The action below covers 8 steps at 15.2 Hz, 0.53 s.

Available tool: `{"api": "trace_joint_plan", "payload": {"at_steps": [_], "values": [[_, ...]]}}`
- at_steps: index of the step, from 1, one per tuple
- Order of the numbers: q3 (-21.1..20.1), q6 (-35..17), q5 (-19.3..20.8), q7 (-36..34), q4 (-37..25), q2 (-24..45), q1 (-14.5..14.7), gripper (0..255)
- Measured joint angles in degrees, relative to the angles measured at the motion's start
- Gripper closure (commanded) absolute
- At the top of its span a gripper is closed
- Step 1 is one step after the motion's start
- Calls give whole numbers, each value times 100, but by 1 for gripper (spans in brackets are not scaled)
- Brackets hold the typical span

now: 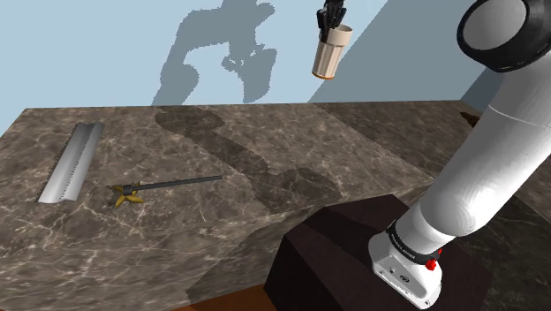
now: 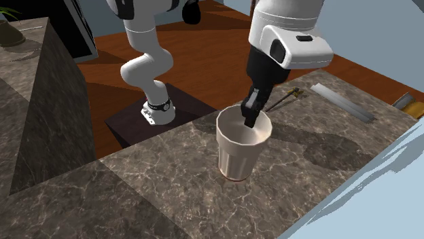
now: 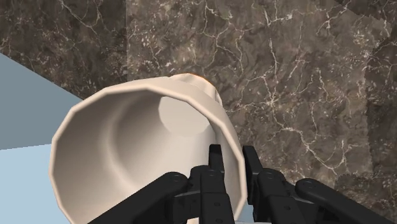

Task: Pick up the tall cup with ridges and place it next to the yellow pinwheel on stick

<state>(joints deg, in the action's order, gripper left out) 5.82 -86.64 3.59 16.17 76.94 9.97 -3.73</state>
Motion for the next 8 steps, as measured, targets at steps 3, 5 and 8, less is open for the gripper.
{"api": "trace_joint_plan", "payload": {"at_steps": [3, 5, 8], "values": [[-148, -48, 44, -365, 368, -295, 219, 255], [-256, -108, 70, -614, 707, -556, 360, 255], [-442, -150, 85, -1017, 1096, -868, 575, 255]]}}
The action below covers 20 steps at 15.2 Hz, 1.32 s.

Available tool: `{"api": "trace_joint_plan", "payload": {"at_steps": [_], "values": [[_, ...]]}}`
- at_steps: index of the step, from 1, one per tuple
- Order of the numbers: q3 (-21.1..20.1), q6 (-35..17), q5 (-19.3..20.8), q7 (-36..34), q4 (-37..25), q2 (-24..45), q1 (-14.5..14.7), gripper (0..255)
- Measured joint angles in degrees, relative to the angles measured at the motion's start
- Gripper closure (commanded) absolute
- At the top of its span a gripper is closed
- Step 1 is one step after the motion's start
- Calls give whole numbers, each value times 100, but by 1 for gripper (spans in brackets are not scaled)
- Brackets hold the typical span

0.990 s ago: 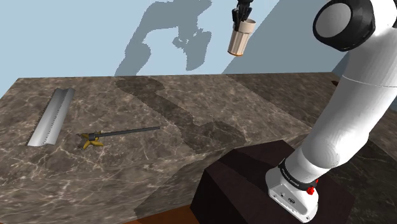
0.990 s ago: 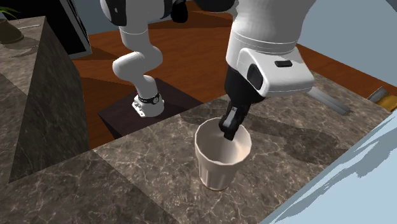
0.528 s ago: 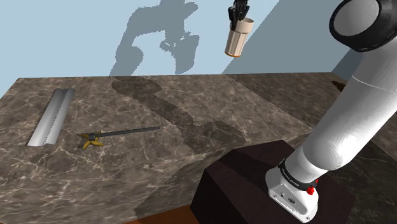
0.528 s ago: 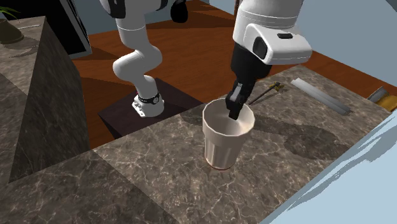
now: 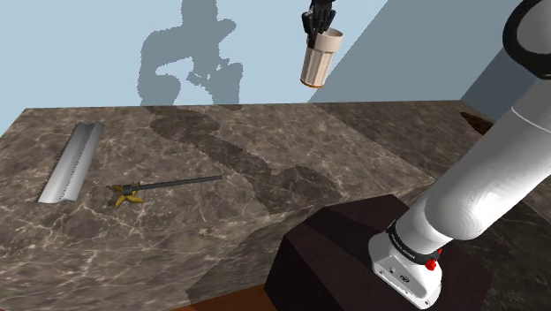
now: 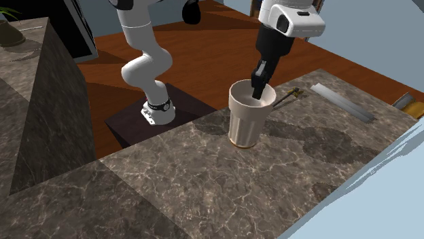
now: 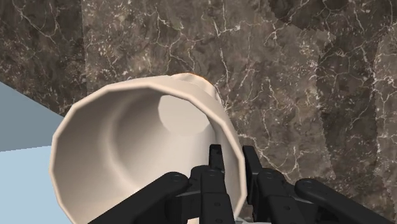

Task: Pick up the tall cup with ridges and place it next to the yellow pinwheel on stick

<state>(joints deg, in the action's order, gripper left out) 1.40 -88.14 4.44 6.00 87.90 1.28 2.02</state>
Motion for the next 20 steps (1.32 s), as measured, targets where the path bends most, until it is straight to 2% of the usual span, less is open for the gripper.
{"api": "trace_joint_plan", "payload": {"at_steps": [11, 20], "values": [[-755, 3, -83, -1470, 694, -590, 713, 255], [-1423, 164, -160, -2699, 478, -459, 1280, 255]]}}
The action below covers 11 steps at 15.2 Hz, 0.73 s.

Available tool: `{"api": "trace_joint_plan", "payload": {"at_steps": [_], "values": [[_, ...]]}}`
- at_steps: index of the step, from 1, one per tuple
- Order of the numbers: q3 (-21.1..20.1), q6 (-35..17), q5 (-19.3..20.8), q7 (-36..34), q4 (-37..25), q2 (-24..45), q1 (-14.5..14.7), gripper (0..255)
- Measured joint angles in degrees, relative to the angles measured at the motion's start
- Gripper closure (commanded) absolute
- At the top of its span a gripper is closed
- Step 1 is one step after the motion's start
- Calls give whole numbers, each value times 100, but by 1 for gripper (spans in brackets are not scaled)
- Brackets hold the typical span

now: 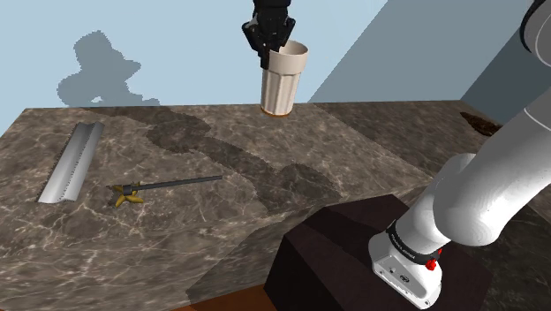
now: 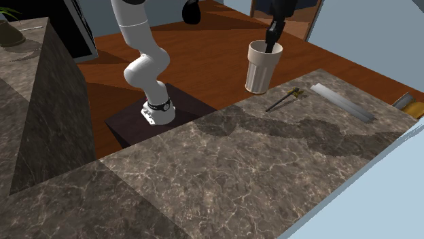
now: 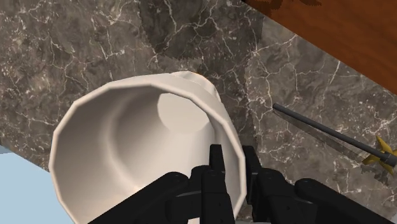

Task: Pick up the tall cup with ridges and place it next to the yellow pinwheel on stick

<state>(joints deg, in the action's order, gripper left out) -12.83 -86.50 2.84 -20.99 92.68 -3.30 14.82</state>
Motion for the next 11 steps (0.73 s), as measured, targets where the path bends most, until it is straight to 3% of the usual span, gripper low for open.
{"api": "trace_joint_plan", "payload": {"at_steps": [4, 11], "values": [[-172, -118, -19, -334, 106, 32, 151, 255], [-174, -675, -40, -368, 748, -53, 156, 255]]}}
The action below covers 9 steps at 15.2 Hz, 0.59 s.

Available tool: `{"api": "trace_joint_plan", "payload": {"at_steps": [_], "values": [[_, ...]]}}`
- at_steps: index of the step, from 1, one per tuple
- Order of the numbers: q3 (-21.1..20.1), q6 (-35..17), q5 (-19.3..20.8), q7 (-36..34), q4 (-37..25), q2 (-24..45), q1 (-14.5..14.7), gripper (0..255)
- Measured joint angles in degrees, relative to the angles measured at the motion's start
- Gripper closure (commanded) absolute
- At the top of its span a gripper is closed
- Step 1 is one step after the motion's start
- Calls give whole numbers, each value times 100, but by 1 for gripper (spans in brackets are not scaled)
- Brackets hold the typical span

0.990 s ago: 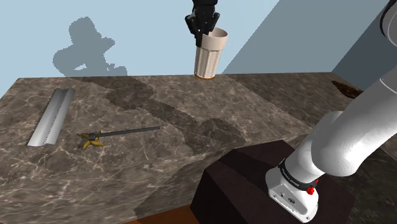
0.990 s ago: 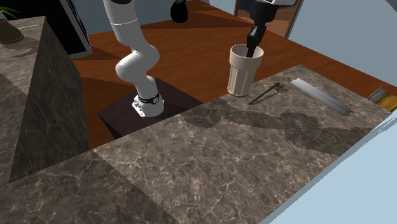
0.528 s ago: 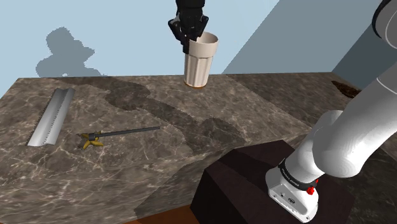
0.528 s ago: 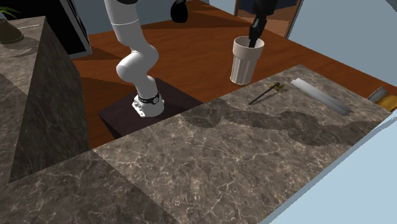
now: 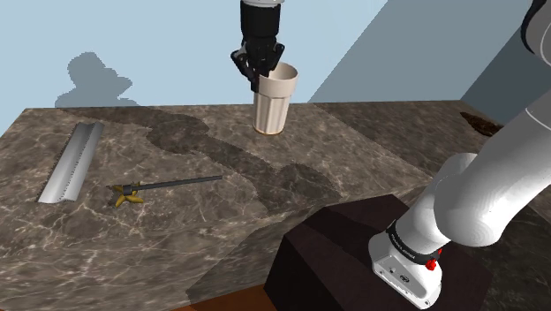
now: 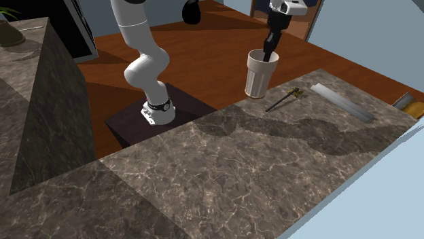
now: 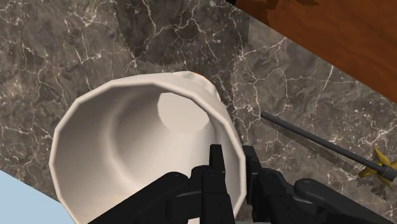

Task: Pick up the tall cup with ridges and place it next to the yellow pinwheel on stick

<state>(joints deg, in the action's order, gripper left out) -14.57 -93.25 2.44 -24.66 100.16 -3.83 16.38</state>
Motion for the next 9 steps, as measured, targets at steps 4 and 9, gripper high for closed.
{"api": "trace_joint_plan", "payload": {"at_steps": [4, 9], "values": [[-1, -314, -7, -15, 343, -29, 2, 255], [4, -698, -6, -22, 736, -39, -2, 255]]}}
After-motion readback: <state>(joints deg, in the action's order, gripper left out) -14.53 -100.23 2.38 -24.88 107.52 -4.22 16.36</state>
